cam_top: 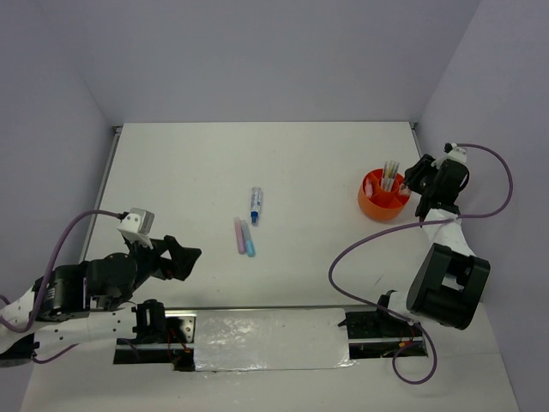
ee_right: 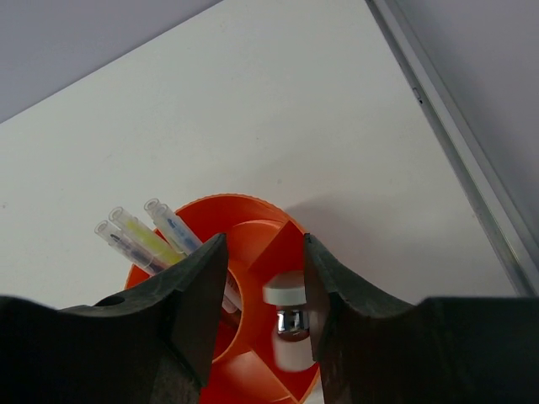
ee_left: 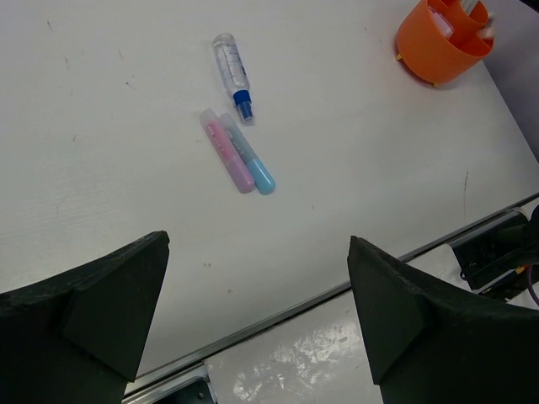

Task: Sort the stationery into containers
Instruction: Place the stapler in the storage box, then pick up the stationery from the center of the board.

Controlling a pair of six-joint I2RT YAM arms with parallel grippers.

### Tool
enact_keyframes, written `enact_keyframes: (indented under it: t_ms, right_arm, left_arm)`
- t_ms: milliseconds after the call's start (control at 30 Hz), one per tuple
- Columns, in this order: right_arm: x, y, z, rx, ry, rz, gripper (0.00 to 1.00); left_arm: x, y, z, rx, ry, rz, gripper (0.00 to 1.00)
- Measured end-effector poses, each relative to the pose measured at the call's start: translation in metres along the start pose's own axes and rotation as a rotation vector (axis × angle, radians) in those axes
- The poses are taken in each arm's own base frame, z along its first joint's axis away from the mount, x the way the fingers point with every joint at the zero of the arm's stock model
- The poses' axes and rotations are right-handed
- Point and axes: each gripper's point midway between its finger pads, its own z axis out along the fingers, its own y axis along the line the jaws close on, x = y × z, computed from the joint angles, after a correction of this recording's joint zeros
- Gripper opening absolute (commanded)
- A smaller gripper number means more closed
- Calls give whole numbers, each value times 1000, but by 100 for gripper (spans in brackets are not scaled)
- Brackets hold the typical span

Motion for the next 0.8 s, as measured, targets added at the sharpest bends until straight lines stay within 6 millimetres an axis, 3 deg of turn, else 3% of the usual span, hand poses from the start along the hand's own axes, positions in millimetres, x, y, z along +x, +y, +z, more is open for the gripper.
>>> enact_keyframes:
  t_ms: [100, 133, 333, 433, 500, 633, 667, 700, 733, 800]
  right_arm:
    - [1, 2, 0, -9, 6, 6, 51]
    - [2, 2, 0, -11, 7, 7, 58]
    - [2, 5, -2, -19, 14, 34, 60]
    - [-5, 18, -12, -28, 15, 48, 61]
    - [-23, 44, -22, -57, -6, 30, 63]
    - [-72, 130, -62, -178, -102, -50, 76]
    - [-81, 153, -79, -225, -130, -66, 99]
    - [-86, 175, -98, -280, -146, -73, 100]
    - [-87, 190, -115, -326, -157, -82, 100]
    - [-86, 202, -142, -376, -159, -88, 100]
  left_arm:
    - [1, -1, 1, -4, 5, 6, 99]
    - [1, -1, 2, -6, 7, 8, 99]
    - [4, 0, 6, -33, 16, 24, 99]
    - [8, 2, 11, -78, 31, 42, 99]
    - [14, 2, 19, -131, 62, 73, 99]
    - [21, -14, 42, -236, 118, 109, 99]
    - [23, -21, 52, -257, 129, 120, 99]
    - [24, -30, 65, -274, 139, 120, 99]
    - [23, -34, 78, -288, 149, 108, 91]
    - [22, -29, 120, -342, 201, 55, 86]
